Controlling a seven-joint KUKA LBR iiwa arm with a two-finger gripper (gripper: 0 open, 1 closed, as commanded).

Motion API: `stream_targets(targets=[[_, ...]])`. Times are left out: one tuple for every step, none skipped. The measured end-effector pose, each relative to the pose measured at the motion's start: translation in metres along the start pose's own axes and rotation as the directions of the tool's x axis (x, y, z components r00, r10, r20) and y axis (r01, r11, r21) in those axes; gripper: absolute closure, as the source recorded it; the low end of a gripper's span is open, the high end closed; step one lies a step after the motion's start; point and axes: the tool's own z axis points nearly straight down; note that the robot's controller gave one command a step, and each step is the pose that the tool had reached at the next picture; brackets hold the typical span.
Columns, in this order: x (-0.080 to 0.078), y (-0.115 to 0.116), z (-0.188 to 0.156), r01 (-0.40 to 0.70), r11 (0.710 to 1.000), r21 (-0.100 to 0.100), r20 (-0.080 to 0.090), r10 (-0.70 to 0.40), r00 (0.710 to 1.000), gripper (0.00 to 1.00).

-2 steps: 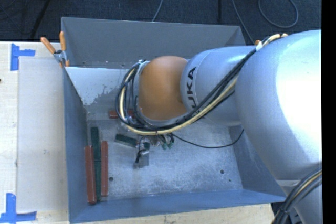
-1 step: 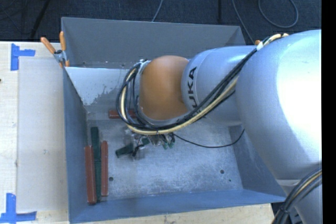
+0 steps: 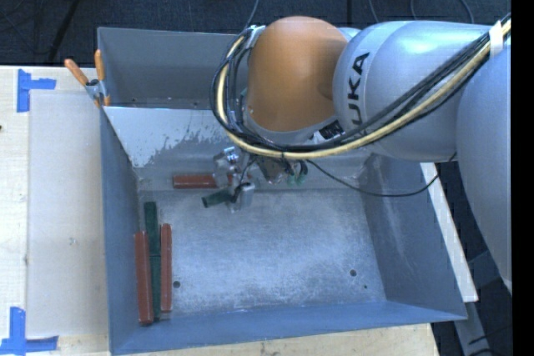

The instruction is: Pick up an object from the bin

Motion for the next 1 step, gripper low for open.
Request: stream_targets(targets=[[0.0166,-0.0168,-0.0464,0.367,0.93,-0.003,-0.005,-0.367,0.93,1.0]])
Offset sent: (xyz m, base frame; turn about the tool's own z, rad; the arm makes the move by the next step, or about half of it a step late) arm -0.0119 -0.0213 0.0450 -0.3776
